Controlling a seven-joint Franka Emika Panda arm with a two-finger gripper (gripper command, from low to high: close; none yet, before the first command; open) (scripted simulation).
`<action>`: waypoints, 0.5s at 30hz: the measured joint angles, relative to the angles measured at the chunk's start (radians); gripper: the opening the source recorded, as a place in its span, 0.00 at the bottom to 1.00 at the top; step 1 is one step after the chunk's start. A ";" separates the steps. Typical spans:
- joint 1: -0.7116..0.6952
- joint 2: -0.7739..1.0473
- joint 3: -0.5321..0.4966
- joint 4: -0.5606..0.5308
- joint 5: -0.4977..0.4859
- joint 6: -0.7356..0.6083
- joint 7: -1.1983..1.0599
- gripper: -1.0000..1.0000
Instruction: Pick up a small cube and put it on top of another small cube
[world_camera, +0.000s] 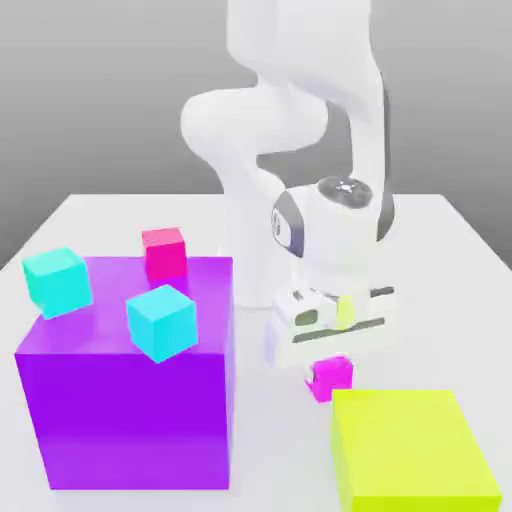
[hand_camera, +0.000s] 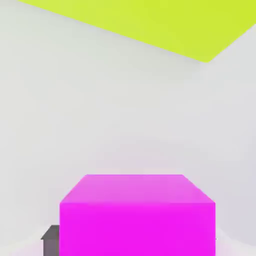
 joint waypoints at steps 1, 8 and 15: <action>-0.006 -0.034 0.010 -0.006 0.015 -0.029 -0.010 0.00; -0.029 -0.246 -0.019 0.006 0.021 -0.241 -0.046 0.00; -0.153 -0.455 -0.147 0.204 0.027 -0.537 -0.078 0.00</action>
